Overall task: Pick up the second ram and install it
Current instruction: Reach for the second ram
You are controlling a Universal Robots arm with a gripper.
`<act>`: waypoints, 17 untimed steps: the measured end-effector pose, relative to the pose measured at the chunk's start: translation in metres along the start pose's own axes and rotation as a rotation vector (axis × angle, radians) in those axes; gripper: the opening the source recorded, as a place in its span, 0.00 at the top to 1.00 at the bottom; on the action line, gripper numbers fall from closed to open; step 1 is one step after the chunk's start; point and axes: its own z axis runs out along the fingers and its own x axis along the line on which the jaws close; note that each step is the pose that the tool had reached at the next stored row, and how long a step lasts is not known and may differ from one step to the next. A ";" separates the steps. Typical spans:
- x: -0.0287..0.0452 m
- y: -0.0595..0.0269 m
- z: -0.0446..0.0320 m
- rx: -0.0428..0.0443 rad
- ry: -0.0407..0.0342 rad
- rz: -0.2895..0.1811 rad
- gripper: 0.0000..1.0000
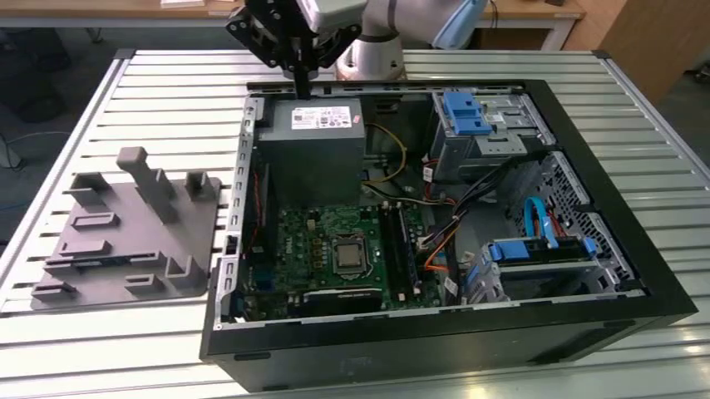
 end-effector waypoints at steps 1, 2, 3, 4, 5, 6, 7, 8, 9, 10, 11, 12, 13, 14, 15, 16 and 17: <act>0.0048 -0.0004 -0.0001 0.0000 0.0000 0.000 0.90; 0.0092 -0.0007 -0.0002 0.0000 0.0000 0.000 0.90; 0.0137 -0.0010 -0.0003 0.0000 0.0000 0.000 0.90; 0.0182 -0.0014 -0.0004 -0.0001 -0.0001 0.000 0.90; 0.0221 -0.0017 -0.0005 -0.0001 -0.0001 0.000 0.90; 0.0263 -0.0020 -0.0006 -0.0001 0.0000 0.000 0.90; 0.0299 -0.0023 -0.0007 0.0000 -0.0001 0.000 0.90; 0.0340 -0.0026 -0.0009 0.0000 0.0000 0.000 0.90; 0.0380 -0.0029 -0.0010 0.0000 -0.0001 0.000 0.90; 0.0420 -0.0032 -0.0011 0.0000 0.0000 0.000 0.90; 0.0463 -0.0035 -0.0013 0.0001 0.0000 0.000 0.90; 0.0508 -0.0038 -0.0013 0.0000 0.0000 0.000 0.90; 0.0553 -0.0042 -0.0014 -0.0001 -0.0001 0.000 0.90; 0.0602 -0.0045 -0.0015 0.0000 -0.0001 0.000 0.90; 0.0646 -0.0049 -0.0017 -0.0001 -0.0001 0.000 0.90; 0.0691 -0.0052 -0.0018 0.0000 -0.0001 0.000 0.90; 0.0736 -0.0055 -0.0019 0.0000 -0.0002 0.000 0.90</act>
